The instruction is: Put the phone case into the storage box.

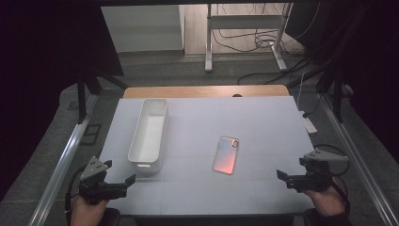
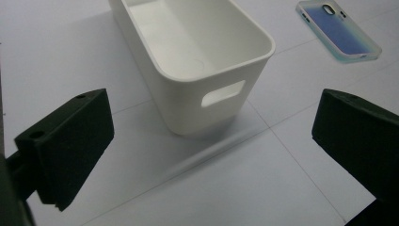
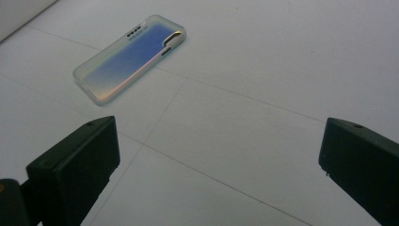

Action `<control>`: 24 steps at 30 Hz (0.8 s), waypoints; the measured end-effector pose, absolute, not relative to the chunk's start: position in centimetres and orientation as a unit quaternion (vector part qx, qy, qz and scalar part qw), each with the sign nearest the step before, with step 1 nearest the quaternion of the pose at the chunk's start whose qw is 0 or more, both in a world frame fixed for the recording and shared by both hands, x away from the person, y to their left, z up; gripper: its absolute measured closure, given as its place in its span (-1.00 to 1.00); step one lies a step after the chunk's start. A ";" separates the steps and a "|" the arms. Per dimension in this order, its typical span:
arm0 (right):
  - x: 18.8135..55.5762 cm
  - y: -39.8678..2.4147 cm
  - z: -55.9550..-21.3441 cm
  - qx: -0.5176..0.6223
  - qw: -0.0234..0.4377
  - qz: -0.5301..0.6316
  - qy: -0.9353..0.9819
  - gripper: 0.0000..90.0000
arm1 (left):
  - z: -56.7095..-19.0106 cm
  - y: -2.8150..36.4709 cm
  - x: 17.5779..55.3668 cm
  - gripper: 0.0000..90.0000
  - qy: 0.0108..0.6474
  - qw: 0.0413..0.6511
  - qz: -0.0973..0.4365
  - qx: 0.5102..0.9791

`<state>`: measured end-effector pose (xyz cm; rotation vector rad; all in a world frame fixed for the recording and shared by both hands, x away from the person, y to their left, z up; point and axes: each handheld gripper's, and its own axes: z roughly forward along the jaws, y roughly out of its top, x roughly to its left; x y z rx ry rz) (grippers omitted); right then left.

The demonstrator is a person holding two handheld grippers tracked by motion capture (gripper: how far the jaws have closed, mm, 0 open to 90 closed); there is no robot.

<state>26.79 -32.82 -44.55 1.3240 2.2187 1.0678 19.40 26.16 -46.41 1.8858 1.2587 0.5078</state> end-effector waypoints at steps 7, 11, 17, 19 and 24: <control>26.8 -32.7 -44.6 0.467 0.173 0.372 0.784 -1.00 | -46.4 26.2 19.5 -0.96 0.492 0.399 0.194 0.749; 26.9 -32.6 -44.6 0.465 0.172 0.368 0.786 -1.00 | -46.5 26.2 19.5 -0.95 0.495 0.399 0.191 0.748; 26.9 -32.6 -44.6 0.465 0.171 0.366 0.788 -1.00 | -46.5 26.2 19.6 -0.94 0.496 0.399 0.187 0.748; 26.9 -32.6 -44.6 0.465 0.170 0.365 0.788 -1.00 | -46.5 26.2 19.6 -0.94 0.497 0.399 0.186 0.748; 27.0 -32.5 -44.6 0.465 0.169 0.361 0.790 -1.00 | -46.5 26.4 19.6 -0.94 0.497 0.401 0.183 0.747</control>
